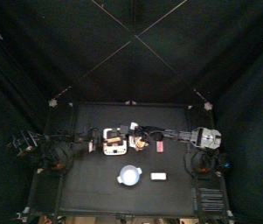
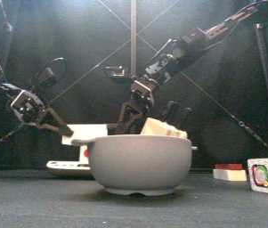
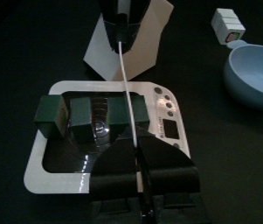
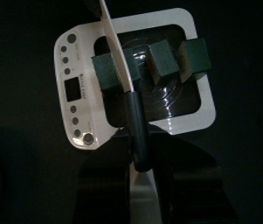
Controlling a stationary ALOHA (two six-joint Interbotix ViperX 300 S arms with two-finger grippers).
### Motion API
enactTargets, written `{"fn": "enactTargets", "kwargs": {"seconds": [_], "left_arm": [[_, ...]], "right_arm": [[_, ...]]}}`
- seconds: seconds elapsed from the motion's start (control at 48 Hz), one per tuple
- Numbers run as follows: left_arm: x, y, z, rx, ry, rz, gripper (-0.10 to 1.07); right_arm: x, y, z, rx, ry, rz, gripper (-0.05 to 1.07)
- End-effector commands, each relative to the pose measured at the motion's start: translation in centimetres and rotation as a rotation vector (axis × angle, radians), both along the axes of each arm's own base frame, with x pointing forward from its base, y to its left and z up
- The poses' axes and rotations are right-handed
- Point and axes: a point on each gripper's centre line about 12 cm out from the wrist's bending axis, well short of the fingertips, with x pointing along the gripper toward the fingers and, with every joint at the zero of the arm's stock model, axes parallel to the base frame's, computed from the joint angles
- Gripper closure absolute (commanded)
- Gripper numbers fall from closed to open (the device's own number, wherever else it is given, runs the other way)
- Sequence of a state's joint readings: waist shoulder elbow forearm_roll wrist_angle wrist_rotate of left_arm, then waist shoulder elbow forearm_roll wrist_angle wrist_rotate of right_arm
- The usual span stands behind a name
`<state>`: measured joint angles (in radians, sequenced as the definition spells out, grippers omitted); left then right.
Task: Cut sushi roll
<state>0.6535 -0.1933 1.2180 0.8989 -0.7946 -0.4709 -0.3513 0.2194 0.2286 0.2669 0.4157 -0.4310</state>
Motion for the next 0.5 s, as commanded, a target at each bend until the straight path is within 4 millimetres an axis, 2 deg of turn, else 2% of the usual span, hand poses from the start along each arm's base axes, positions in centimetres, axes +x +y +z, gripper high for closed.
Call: {"fn": "enactTargets", "kwargs": {"seconds": [0.0,0.479], "left_arm": [[0.45,-0.53,0.29,0.007,-0.011,-0.029,0.84],[0.40,-0.50,-0.24,-0.011,0.004,-0.020,0.84]], "right_arm": [[0.00,-0.49,1.72,-0.013,-0.048,-0.017,0.55],[-0.35,-0.38,1.07,-0.009,-0.031,-0.017,0.55]]}}
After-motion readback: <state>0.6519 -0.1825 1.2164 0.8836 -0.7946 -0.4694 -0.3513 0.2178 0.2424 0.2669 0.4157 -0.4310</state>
